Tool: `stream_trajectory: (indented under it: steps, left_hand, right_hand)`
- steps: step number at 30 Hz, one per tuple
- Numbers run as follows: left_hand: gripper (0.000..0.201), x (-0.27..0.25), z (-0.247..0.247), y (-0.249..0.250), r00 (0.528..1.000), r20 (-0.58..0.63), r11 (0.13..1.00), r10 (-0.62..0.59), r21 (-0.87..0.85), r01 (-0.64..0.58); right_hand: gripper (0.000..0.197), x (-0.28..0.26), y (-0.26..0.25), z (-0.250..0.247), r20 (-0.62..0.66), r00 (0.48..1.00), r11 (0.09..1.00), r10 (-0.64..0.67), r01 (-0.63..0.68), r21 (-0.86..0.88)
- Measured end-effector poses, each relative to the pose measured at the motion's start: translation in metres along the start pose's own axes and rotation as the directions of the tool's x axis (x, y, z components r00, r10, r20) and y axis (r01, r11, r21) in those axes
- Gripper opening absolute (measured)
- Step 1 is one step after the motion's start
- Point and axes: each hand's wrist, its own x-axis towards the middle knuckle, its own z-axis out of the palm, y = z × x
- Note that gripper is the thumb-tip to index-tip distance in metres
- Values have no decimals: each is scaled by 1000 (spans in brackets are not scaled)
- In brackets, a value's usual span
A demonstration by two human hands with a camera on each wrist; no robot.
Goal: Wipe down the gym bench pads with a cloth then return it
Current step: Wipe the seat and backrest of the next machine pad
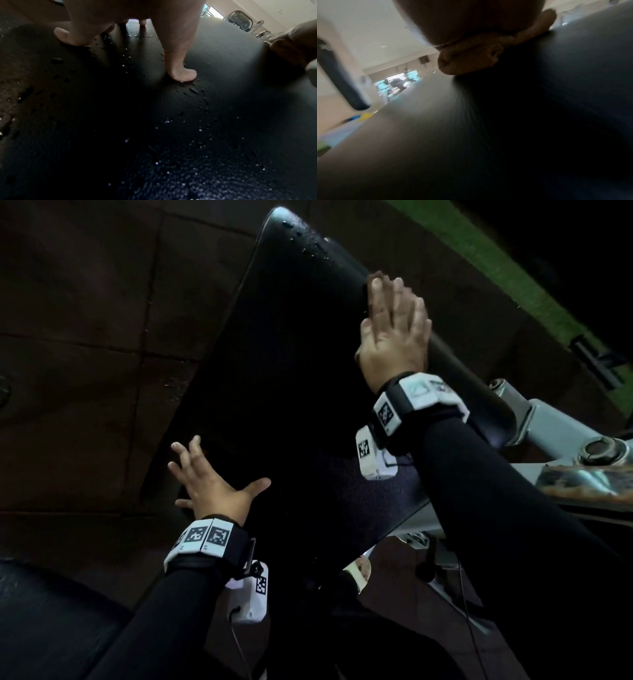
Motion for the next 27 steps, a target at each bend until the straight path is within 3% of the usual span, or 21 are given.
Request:
stream_trajectory:
  steps: [3, 6, 12, 16, 18, 22, 27]
  left_hand:
    - [125, 1, 1, -1, 1000, -4, 1000, -5, -2, 5]
    - [125, 1, 1, -3, 1000, -5, 1000, -3, -6, 3]
    - [125, 2, 1, -4, 1000, -13, 1000, 1, -2, -1]
    - [127, 2, 0, -3, 1000, -11, 1000, 2, -5, -2]
    - [127, 1, -1, -2, 1000, -10, 1000, 5, -8, -5]
    - [127, 0, -1, 0, 1000, -5, 1000, 8, -17, -8]
    - [125, 0, -1, -1, 1000, -7, 1000, 6, -27, -6]
  right_hand:
    - [57, -40, 8, 8, 29, 985, 983, -170, 172, -67]
    - [59, -79, 35, 13, 79, 978, 976, -194, 200, -83]
    - [59, -73, 78, -3, 48, 999, 999, 3, 0, -54]
    - [55, -27, 60, -13, 65, 987, 982, 150, -156, 103]
    - [54, -7, 42, -16, 84, 983, 974, 163, -174, 146]
    - [57, 0, 4, -10, 48, 999, 999, -10, 8, 38]
    - [61, -59, 5, 12, 83, 980, 978, -182, 189, -89]
